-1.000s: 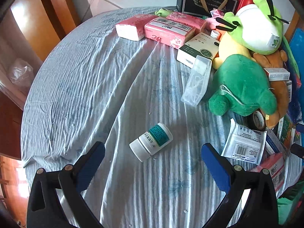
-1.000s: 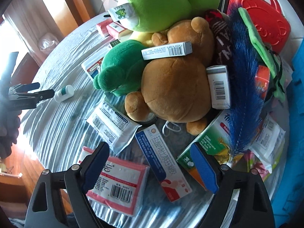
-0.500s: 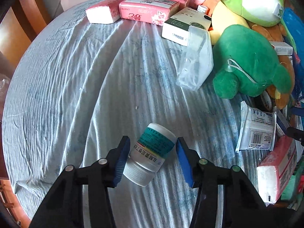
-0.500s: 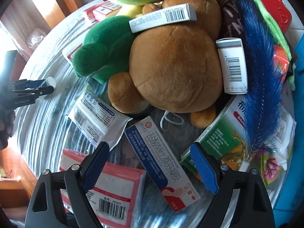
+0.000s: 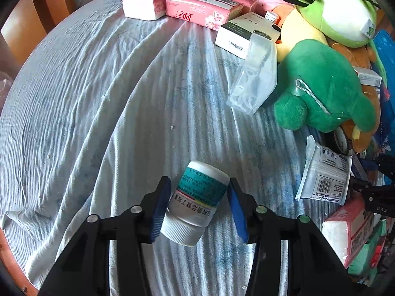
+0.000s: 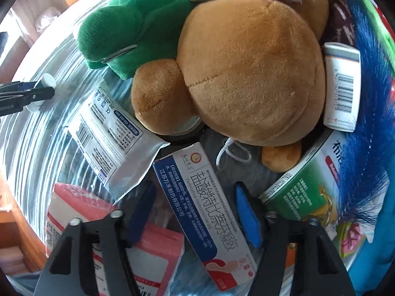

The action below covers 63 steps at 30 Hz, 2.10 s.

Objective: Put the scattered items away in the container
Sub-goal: 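Lift the white bottle and medicine box and carry both toward the blue box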

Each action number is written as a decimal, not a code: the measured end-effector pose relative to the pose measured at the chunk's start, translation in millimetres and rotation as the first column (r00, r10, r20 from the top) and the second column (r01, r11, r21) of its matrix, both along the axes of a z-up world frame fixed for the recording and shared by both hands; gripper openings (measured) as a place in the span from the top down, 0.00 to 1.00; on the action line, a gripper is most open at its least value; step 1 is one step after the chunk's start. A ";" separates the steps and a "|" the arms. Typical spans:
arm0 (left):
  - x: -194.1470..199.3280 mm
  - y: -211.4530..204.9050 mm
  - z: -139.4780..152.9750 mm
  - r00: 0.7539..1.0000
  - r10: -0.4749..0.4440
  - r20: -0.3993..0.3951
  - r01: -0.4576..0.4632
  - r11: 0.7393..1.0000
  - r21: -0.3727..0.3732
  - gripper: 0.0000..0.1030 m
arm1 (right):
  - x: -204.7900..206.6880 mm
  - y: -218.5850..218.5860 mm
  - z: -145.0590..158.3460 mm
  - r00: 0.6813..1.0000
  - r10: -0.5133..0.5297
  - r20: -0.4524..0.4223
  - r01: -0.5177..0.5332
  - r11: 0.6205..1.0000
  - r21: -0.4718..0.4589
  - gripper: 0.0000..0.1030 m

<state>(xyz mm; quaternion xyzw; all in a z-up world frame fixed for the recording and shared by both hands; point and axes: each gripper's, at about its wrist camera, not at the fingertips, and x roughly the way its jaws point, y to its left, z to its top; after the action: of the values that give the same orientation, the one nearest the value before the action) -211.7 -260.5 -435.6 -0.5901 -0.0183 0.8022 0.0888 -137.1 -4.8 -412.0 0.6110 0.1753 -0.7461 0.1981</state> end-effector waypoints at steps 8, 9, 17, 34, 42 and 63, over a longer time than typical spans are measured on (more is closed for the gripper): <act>-3.1 1.6 3.7 0.999 0.046 -0.003 -0.046 0.999 0.014 0.62 | -1.9 6.7 10.6 1.000 0.021 -0.010 -0.021 1.000 0.009 0.59; -3.3 2.3 4.7 0.999 0.045 -0.004 -0.045 0.999 0.014 0.62 | -1.4 7.9 13.6 1.000 0.023 -0.014 -0.022 1.000 0.009 0.59; -3.1 6.5 18.0 0.998 0.051 -0.023 -0.051 0.999 0.009 0.64 | 4.2 12.7 33.9 0.999 0.017 -0.027 -0.018 1.000 -0.014 0.60; 14.1 25.6 48.7 0.997 0.071 -0.036 -0.073 0.995 -0.069 0.65 | 8.7 25.0 97.9 0.995 -0.008 -0.101 0.002 0.999 -0.053 0.60; 20.7 40.4 72.7 0.996 0.069 -0.058 -0.075 0.992 -0.102 0.65 | 24.2 77.2 124.9 0.991 -0.033 -0.129 0.023 0.996 -0.081 0.60; 11.7 79.5 182.5 0.976 0.072 -0.207 -0.099 0.987 -0.128 0.65 | 10.3 58.2 154.3 0.975 -0.073 -0.208 0.036 0.984 -0.177 0.59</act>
<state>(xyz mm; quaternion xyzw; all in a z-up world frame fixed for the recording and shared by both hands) -200.1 -181.0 -253.1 -0.5093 0.0208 0.8602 0.0146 -126.8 53.4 -257.7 0.5124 0.1137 -0.8250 0.2096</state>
